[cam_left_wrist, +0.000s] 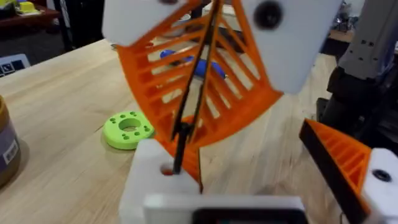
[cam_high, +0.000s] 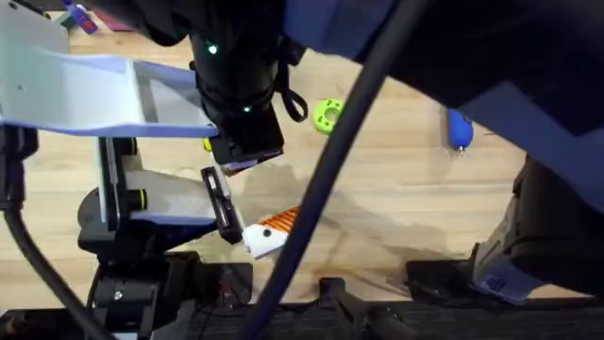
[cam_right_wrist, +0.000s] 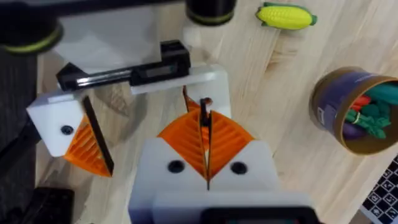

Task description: Pick up the gripper from the table and insert it into the empty holder that is missing its gripper. Then pick up a screw, insert it into the mounting hole, and use the screwdriver to tighten it. Finally, clean up the table by picking up the vegetable and placing it into the bucket.

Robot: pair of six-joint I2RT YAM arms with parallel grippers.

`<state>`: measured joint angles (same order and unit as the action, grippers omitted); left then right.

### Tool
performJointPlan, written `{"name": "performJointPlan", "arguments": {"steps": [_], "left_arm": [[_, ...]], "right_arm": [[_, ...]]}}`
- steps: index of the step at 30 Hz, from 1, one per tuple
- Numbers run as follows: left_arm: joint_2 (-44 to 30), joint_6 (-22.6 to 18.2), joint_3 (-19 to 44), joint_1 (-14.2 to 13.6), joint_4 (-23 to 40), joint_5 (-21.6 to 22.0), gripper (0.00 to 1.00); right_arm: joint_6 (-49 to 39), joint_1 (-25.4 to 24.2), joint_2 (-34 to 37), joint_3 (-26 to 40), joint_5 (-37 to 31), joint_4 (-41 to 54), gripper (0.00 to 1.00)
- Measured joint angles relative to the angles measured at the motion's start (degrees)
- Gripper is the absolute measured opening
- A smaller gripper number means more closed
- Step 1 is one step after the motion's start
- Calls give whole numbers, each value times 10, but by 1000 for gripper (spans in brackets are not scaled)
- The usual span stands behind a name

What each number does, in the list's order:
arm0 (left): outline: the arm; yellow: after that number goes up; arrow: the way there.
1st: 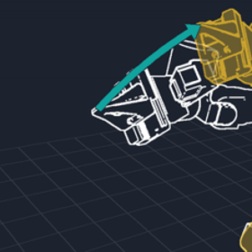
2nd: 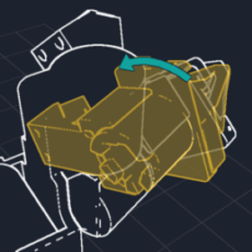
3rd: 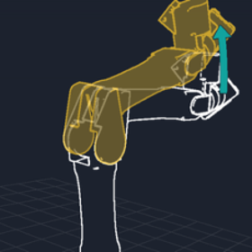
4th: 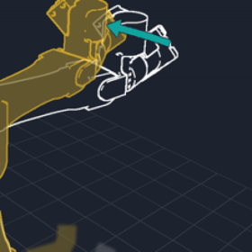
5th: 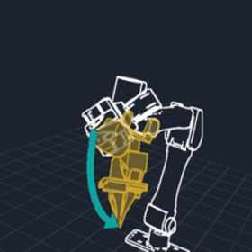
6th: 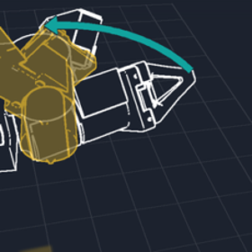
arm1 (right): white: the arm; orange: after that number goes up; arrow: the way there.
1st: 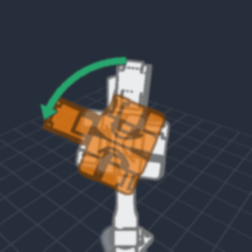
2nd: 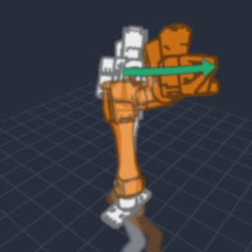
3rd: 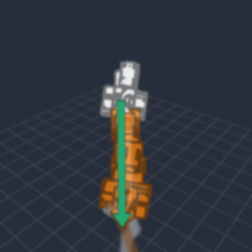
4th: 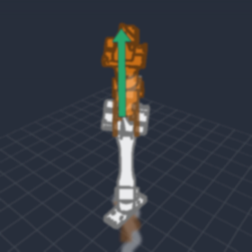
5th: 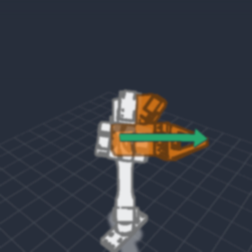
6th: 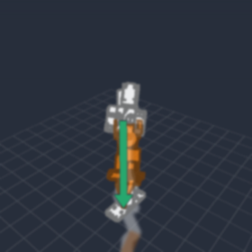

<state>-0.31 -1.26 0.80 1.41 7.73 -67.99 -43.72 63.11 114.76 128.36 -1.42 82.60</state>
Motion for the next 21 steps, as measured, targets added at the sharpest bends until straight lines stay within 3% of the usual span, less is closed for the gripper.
{"name": "performJointPlan", "arguments": {"steps": [13,21], "left_arm": [[0,0,0,0,0,0,986],[0,0,0,0,0,0,985]], "right_arm": [[14,0,0,86,-6,58,6],[17,0,0,91,-7,62,6]]}}
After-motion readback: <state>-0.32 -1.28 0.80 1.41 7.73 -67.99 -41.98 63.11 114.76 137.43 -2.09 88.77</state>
